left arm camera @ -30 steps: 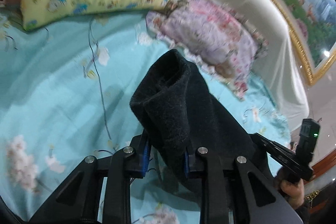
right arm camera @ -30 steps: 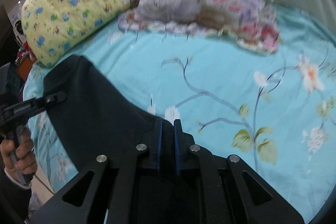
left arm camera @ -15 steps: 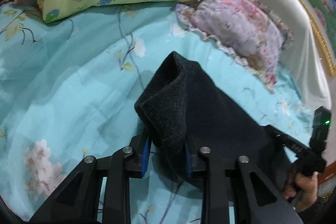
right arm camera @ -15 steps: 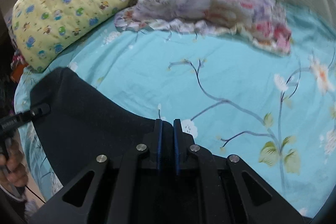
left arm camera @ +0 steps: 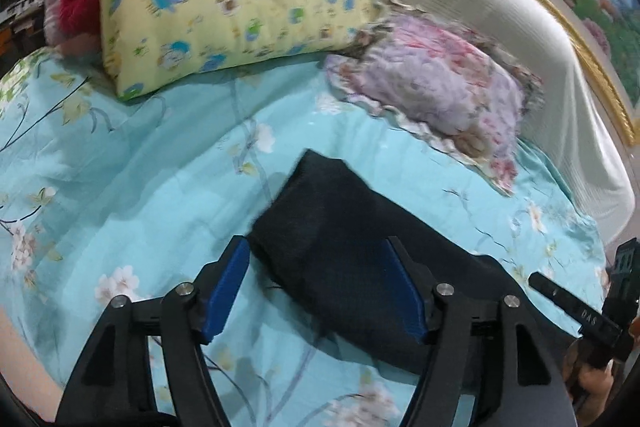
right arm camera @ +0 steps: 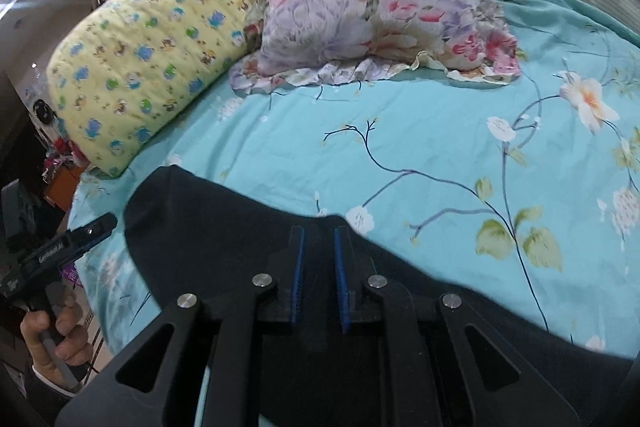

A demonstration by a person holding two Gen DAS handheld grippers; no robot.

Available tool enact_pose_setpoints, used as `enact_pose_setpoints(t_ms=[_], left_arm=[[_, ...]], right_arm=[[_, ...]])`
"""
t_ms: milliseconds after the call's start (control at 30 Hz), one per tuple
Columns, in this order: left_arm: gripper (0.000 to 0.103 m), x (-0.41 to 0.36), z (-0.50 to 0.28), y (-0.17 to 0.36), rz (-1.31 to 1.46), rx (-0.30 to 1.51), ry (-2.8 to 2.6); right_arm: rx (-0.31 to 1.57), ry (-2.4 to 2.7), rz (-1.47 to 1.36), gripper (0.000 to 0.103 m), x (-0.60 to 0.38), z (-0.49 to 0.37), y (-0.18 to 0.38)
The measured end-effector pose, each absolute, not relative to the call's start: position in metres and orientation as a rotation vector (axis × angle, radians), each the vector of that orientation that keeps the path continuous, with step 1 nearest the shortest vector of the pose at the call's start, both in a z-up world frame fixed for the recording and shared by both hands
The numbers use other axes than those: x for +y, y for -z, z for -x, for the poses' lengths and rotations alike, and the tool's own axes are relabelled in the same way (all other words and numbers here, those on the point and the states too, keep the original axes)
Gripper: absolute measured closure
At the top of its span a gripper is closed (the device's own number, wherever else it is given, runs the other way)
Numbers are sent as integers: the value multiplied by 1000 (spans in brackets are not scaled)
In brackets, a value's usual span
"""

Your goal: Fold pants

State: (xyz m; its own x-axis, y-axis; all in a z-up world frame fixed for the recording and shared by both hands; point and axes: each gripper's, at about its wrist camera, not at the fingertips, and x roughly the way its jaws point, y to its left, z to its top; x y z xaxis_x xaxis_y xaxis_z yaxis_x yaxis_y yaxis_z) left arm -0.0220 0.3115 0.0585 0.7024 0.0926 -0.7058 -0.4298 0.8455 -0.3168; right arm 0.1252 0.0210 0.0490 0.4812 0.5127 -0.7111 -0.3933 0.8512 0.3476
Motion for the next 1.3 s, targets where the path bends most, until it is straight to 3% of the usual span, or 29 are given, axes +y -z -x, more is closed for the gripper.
enact_pose_setpoints(t_ms=[33,100,1300], left_arm=[[29,306,21,-60,482,744,-296],[29,291,17,-61,467,752,-265],[22,51,-39,-15,207,1076,172]], right_arm=[[913,-551,-152,69,16,-117,-50],[896,-544,-186,55,4,-103,-51],[791,42,-659,48,-243,79,-20]])
